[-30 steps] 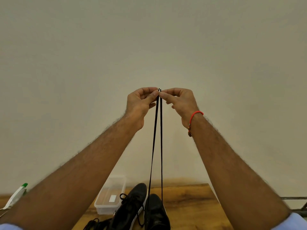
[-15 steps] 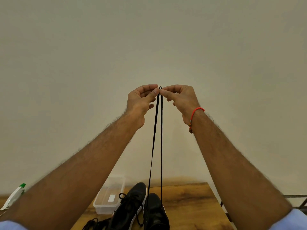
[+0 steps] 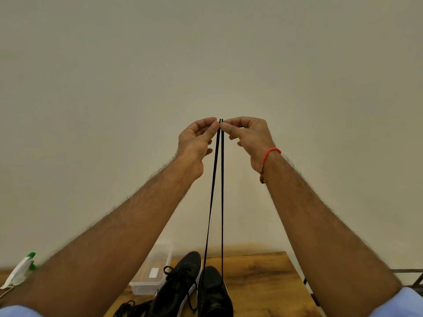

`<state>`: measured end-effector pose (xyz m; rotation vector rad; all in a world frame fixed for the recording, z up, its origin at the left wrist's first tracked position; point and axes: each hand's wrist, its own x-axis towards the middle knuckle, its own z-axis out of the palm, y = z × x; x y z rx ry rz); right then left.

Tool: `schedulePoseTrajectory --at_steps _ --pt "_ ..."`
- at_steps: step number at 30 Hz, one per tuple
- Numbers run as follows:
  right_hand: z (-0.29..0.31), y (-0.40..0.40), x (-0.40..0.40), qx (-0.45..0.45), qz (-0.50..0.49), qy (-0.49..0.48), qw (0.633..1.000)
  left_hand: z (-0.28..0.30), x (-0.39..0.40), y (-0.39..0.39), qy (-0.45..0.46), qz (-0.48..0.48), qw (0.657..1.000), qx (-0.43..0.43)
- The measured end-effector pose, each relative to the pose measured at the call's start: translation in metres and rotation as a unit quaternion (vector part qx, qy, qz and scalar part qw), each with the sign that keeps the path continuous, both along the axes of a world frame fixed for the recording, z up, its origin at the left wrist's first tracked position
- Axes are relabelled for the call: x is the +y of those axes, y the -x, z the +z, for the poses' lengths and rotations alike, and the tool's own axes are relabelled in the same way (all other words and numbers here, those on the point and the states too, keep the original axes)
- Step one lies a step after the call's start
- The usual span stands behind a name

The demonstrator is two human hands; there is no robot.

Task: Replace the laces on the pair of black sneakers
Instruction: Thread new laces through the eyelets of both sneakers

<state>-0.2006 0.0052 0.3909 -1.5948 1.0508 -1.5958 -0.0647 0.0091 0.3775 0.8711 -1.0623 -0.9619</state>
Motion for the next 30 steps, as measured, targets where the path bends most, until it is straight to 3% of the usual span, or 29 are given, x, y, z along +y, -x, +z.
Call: schedulePoseTrajectory --at_steps 11,18,25,30 --pt "0.001 0.002 0.001 0.009 0.002 0.003 1.0 0.002 0.001 -0.001 0.003 0.004 1.0 -0.012" --pt "-0.016 0.007 -0.006 0.038 0.018 -0.015 0.999 -0.006 -0.002 -0.013 0.053 0.034 0.998 -0.029" --pt "-0.077 0.01 -0.009 0.104 0.04 -0.083 0.99 -0.062 -0.003 -0.036 0.049 0.089 0.968 -0.23" --pt "-0.145 0.006 -0.014 0.174 0.053 -0.13 0.975 -0.144 0.0 -0.053 -0.027 0.02 0.898 -0.439"
